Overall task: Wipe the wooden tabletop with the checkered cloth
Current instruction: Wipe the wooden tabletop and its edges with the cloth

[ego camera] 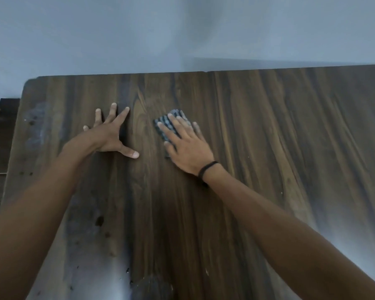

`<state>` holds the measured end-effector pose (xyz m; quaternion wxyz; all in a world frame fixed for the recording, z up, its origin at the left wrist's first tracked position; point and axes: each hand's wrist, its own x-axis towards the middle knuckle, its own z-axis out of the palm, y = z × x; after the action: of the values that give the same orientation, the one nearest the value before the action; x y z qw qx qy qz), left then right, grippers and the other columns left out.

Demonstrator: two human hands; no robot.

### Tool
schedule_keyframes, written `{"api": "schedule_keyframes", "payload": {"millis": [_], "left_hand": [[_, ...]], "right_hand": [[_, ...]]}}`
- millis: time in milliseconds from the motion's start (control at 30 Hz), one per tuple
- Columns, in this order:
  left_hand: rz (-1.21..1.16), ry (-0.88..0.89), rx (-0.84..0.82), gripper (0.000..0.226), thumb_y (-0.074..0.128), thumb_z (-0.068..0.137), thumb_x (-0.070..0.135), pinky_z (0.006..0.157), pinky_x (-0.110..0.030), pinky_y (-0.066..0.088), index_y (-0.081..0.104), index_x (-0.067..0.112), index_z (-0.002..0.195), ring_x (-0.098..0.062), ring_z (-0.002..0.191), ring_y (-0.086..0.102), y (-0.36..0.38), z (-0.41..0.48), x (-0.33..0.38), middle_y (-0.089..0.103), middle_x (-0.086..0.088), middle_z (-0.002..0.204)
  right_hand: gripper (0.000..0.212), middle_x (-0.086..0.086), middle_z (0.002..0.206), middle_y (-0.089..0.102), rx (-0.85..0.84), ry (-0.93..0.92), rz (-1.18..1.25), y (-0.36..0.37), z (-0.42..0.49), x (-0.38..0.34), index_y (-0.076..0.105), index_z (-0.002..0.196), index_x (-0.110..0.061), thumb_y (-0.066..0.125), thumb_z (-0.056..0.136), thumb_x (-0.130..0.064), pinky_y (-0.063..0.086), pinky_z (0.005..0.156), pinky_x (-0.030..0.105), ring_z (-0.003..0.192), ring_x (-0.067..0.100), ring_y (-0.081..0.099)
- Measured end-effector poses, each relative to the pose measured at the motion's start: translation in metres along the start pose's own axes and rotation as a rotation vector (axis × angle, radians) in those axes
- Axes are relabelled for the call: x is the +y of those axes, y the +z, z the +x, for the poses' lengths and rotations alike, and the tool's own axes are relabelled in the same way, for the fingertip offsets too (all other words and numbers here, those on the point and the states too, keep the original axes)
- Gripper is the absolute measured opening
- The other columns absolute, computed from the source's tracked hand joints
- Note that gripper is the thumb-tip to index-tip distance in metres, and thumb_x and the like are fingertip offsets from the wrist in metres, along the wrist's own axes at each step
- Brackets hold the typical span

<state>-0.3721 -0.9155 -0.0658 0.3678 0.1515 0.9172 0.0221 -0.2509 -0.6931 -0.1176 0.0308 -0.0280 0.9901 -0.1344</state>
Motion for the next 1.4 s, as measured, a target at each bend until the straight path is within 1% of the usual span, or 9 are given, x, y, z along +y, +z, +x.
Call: {"api": "schedule_keyframes", "payload": {"millis": [133,300,433,567,767,933,1067,1200,1400], "left_hand": [[-0.014,-0.002,0.068,0.147,0.084,0.046,0.064,0.112,-0.071,0.000,-0.019,0.045,0.150,-0.035,0.144,-0.029,-0.025,0.013,-0.006,-0.035,0.009,0.156],[0.006,-0.020,0.030,0.146,0.089,0.051,0.058,0.109,-0.073,0.007,-0.019,0.045,0.150,-0.040,0.145,-0.023,-0.030,0.027,0.002,-0.036,0.010,0.156],[-0.027,-0.005,0.045,0.149,0.091,0.048,0.055,0.109,-0.074,0.009,-0.017,0.046,0.151,-0.040,0.146,-0.022,-0.028,0.032,0.000,-0.033,0.011,0.157],[-0.022,-0.022,0.061,0.149,0.092,0.047,0.054,0.109,-0.074,0.010,-0.015,0.047,0.150,-0.040,0.146,-0.020,-0.026,0.032,-0.002,-0.032,0.013,0.157],[-0.040,-0.030,0.042,0.150,0.093,0.047,0.050,0.109,-0.074,0.009,-0.016,0.047,0.150,-0.040,0.146,-0.022,-0.029,0.036,0.001,-0.033,0.013,0.157],[-0.038,-0.020,0.038,0.150,0.093,0.048,0.051,0.110,-0.074,0.008,-0.016,0.047,0.151,-0.039,0.145,-0.024,-0.029,0.034,0.001,-0.035,0.013,0.156],[-0.050,-0.016,0.039,0.150,0.093,0.047,0.051,0.109,-0.074,0.008,-0.016,0.047,0.150,-0.039,0.145,-0.024,-0.029,0.037,0.001,-0.034,0.013,0.156],[-0.030,-0.015,0.053,0.150,0.092,0.047,0.053,0.108,-0.074,0.009,-0.016,0.047,0.150,-0.039,0.146,-0.023,-0.027,0.037,-0.001,-0.034,0.013,0.157],[-0.041,-0.007,0.060,0.150,0.093,0.047,0.053,0.108,-0.074,0.010,-0.015,0.046,0.151,-0.040,0.146,-0.022,-0.027,0.037,0.000,-0.033,0.013,0.157]], "right_hand": [[0.056,0.000,0.170,0.007,0.032,0.207,0.076,-0.009,0.033,0.011,0.017,0.161,-0.036,0.028,0.106,-0.041,-0.001,0.125,0.051,0.156,0.020,0.002],[0.056,-0.002,0.170,0.008,0.003,0.077,0.034,-0.011,0.045,0.016,0.015,0.160,-0.038,0.028,0.106,-0.042,-0.001,0.124,0.051,0.156,0.020,0.005],[0.058,0.001,0.171,0.002,0.014,0.285,0.116,-0.018,0.088,0.022,0.013,0.161,-0.035,0.029,0.106,-0.041,-0.003,0.125,0.050,0.156,0.021,-0.002],[0.056,-0.002,0.170,0.003,-0.037,0.072,0.066,-0.013,0.077,0.016,0.014,0.161,-0.039,0.028,0.106,-0.044,-0.004,0.123,0.048,0.156,0.019,0.000],[0.059,0.001,0.171,-0.002,-0.018,0.316,0.115,-0.022,0.136,0.022,0.011,0.162,-0.034,0.028,0.106,-0.042,-0.007,0.123,0.050,0.156,0.022,-0.005],[0.057,-0.003,0.170,0.004,-0.045,0.072,0.070,-0.015,0.105,0.014,0.014,0.160,-0.039,0.029,0.106,-0.044,-0.004,0.124,0.048,0.156,0.018,0.000],[0.058,-0.001,0.171,0.000,-0.020,0.254,0.111,-0.025,0.142,0.019,0.011,0.161,-0.036,0.028,0.106,-0.043,-0.005,0.125,0.050,0.156,0.020,-0.003],[0.058,-0.002,0.170,0.001,-0.035,0.081,0.082,-0.015,0.122,0.012,0.012,0.161,-0.037,0.027,0.106,-0.044,-0.005,0.123,0.047,0.156,0.019,-0.002],[0.057,0.000,0.171,0.002,0.008,0.194,0.079,-0.015,0.123,0.015,0.013,0.161,-0.037,0.028,0.106,-0.043,-0.004,0.124,0.048,0.156,0.021,-0.001]]}}
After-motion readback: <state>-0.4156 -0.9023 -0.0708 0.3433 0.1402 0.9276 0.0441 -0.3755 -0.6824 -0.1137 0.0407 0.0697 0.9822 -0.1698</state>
